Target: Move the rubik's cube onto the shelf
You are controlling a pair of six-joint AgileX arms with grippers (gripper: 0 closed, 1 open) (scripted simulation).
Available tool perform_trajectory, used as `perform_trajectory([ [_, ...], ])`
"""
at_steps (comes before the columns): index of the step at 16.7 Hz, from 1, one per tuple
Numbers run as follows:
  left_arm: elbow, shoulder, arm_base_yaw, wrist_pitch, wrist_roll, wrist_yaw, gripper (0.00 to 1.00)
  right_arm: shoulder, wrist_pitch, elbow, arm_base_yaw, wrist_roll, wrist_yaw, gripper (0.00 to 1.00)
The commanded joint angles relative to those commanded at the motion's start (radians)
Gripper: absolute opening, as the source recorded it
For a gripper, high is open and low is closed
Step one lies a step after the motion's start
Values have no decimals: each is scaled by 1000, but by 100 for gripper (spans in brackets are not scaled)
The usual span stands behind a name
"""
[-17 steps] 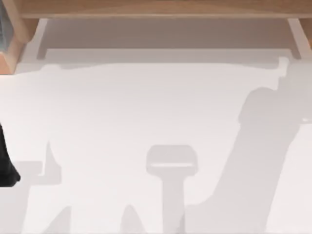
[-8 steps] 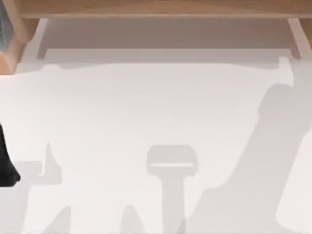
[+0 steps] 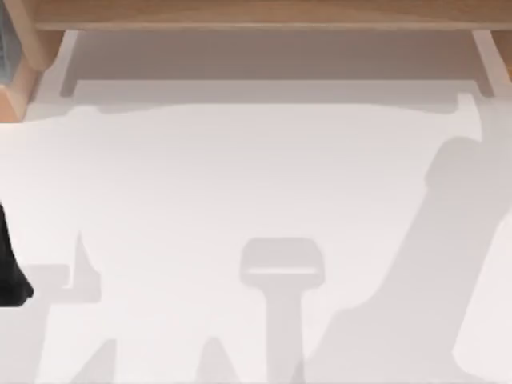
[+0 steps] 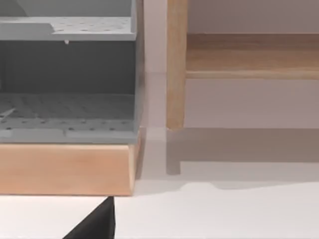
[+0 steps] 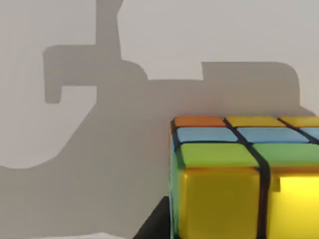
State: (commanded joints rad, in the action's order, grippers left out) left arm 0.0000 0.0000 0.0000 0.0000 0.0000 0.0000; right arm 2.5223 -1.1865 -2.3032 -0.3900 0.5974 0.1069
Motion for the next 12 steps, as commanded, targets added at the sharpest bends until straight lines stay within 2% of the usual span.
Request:
perform_trajectory([
  [5, 0, 0, 0, 0, 0, 0, 100, 0, 0, 0, 0, 0, 0, 2],
  [12, 0, 0, 0, 0, 0, 0, 100, 0, 0, 0, 0, 0, 0, 0],
])
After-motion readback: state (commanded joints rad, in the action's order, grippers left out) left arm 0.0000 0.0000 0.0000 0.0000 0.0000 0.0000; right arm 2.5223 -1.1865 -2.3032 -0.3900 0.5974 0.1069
